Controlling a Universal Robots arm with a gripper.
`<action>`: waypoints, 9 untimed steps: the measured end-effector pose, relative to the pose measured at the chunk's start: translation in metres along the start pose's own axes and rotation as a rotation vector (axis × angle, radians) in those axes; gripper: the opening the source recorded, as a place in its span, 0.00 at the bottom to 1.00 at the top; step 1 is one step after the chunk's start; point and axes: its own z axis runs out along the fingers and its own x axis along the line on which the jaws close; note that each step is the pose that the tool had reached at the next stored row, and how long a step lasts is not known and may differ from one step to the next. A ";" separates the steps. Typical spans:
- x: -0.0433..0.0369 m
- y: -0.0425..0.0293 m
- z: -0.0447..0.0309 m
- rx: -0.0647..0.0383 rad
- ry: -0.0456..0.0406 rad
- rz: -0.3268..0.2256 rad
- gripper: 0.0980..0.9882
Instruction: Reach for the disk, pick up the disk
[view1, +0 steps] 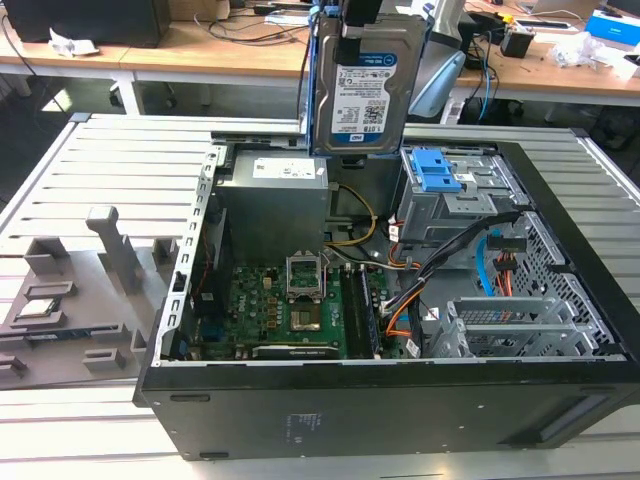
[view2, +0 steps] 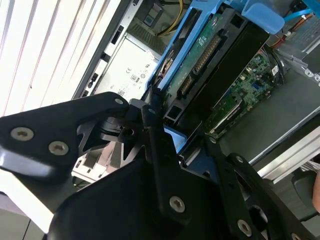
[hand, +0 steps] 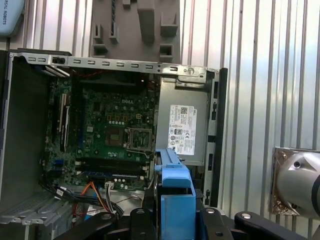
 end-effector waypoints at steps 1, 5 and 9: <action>0.0000 0.0000 0.0000 0.000 0.0000 0.000 0.30; 0.0048 0.0003 0.0000 0.000 0.0001 0.000 0.30; 0.0156 0.0011 0.0001 0.000 -0.0001 0.000 0.30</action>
